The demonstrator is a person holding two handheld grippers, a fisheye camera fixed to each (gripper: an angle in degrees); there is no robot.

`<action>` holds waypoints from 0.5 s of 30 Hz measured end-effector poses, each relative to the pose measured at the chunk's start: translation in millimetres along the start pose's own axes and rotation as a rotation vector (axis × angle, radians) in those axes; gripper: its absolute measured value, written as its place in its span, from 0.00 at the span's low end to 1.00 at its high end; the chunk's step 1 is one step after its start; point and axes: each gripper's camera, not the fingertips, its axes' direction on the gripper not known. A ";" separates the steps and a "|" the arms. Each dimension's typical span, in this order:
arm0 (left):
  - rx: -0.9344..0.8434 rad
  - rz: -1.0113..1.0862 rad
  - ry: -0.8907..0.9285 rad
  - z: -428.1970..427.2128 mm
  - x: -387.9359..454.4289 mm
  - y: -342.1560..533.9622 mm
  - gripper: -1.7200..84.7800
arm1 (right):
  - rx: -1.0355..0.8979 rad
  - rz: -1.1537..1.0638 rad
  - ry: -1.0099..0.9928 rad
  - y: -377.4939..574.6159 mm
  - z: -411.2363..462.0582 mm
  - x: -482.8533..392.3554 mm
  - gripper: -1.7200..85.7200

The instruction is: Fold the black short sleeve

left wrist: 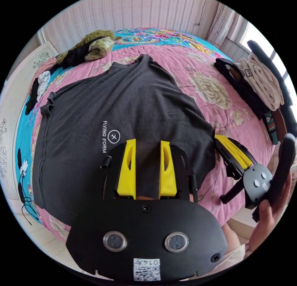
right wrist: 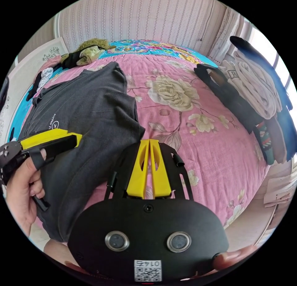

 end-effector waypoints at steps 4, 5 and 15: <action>0.033 0.012 -0.030 -3.3 14.5 -0.8 0.15 | 0.000 0.010 -0.020 0.7 3.0 1.2 0.01; 0.034 0.013 -0.030 -4.2 17.4 -2.3 0.15 | 0.002 0.014 -0.026 1.1 3.8 1.7 0.01; 0.053 -0.010 -0.031 -11.3 41.5 -14.2 0.15 | 0.004 0.011 -0.015 3.7 10.5 -3.6 0.01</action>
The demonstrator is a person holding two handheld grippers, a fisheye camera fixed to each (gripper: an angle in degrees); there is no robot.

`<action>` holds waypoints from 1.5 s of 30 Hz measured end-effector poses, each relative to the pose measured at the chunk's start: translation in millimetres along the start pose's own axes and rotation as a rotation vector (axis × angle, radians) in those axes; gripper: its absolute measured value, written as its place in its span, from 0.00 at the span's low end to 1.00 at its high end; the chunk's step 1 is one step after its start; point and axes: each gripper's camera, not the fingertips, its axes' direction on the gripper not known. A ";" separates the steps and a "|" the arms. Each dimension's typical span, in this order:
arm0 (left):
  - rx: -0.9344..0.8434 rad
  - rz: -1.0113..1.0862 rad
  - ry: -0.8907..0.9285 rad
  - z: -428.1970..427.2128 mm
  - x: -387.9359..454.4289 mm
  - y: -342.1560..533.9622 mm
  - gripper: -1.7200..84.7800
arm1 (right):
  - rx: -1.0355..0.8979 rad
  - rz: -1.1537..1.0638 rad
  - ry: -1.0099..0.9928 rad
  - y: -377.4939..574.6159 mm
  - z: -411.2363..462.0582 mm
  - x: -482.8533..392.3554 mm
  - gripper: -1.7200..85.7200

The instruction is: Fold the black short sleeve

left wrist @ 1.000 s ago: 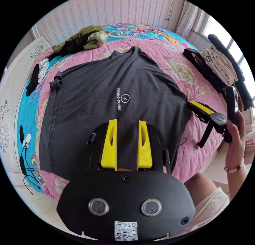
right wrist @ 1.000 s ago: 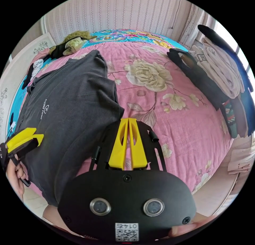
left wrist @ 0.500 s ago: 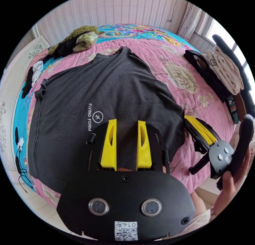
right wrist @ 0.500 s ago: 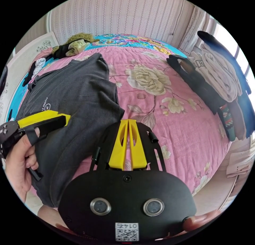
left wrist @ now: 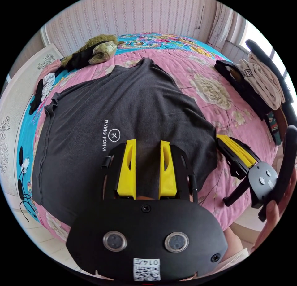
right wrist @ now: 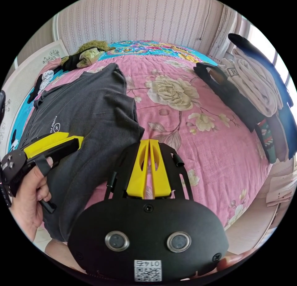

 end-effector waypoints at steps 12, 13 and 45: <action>0.030 0.012 0.053 -22.7 53.8 -22.4 0.15 | -0.003 -0.001 0.002 2.4 5.2 -2.5 0.01; 0.040 0.036 0.056 -25.6 66.1 -24.0 0.15 | -0.002 0.000 0.001 2.6 5.4 -2.2 0.01; -0.034 0.020 -0.019 -32.3 158.9 -69.8 0.16 | -0.006 -0.005 0.024 7.7 9.5 0.6 0.01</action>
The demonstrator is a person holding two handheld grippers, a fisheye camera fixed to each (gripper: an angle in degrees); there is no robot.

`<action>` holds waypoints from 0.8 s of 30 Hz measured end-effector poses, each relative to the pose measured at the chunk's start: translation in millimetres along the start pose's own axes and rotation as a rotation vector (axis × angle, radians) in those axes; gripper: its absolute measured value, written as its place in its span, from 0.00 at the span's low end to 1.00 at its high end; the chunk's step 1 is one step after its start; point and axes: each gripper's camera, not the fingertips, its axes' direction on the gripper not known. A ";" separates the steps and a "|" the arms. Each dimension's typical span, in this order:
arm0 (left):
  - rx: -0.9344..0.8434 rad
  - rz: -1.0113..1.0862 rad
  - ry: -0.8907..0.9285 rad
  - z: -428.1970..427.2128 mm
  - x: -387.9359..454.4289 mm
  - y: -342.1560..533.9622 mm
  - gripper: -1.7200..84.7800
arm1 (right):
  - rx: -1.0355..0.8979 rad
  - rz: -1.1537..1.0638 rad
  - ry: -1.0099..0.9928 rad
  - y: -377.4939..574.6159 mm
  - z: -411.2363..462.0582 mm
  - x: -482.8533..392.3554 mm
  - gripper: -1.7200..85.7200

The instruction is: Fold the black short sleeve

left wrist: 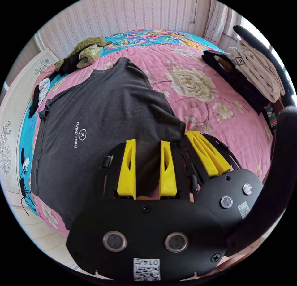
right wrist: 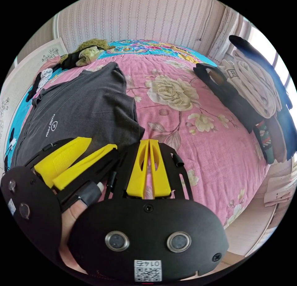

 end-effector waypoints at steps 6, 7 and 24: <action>-0.024 0.001 0.002 -0.7 6.0 -8.5 0.13 | -0.001 -0.004 0.010 0.5 -0.3 1.2 0.01; -0.020 -0.012 0.006 -1.0 6.6 -8.3 0.12 | -0.001 -0.005 0.011 0.6 -0.4 1.3 0.01; -0.050 -0.047 -0.016 -3.6 19.5 -19.7 0.10 | -0.001 0.015 -0.027 1.9 -0.5 16.1 0.01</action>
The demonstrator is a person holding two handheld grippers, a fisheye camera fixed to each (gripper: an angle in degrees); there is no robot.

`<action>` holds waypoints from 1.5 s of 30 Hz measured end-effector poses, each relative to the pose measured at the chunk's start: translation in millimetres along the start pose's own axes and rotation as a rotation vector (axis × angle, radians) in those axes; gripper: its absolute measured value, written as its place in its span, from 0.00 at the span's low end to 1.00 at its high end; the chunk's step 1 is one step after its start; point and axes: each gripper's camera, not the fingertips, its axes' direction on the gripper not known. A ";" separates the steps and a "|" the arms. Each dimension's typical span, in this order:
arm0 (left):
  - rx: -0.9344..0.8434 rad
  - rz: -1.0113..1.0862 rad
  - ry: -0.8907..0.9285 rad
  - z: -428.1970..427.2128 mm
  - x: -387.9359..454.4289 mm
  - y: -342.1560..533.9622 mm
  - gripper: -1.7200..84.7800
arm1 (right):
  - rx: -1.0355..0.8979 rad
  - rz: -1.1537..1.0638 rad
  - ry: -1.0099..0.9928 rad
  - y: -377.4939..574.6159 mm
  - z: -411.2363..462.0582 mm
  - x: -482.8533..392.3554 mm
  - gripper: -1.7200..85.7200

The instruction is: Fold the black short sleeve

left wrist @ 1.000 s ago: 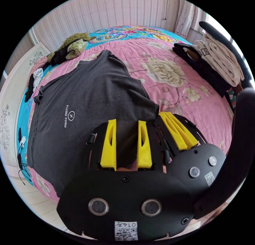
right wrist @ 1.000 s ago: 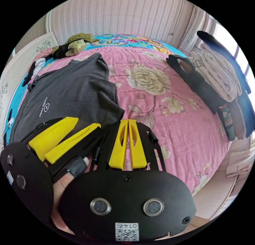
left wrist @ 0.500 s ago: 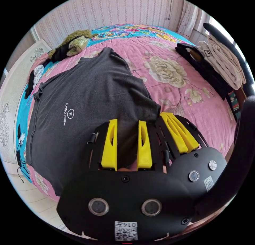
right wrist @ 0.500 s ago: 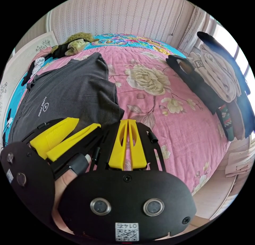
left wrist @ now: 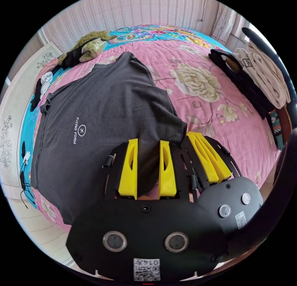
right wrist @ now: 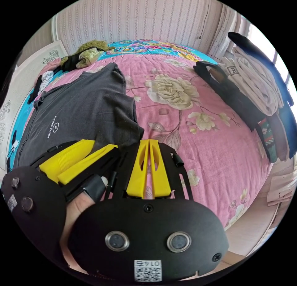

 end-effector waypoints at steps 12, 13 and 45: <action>-0.018 -0.007 -0.017 0.7 -4.2 -0.4 0.10 | 0.001 0.008 -0.015 0.1 2.7 6.3 0.01; -0.018 -0.011 -0.022 0.8 -4.8 0.3 0.09 | 0.001 0.009 -0.018 0.1 2.9 6.8 0.01; -0.022 0.068 0.001 32.8 -94.0 48.9 0.11 | 0.002 -0.001 -0.011 -3.1 31.0 -4.4 0.02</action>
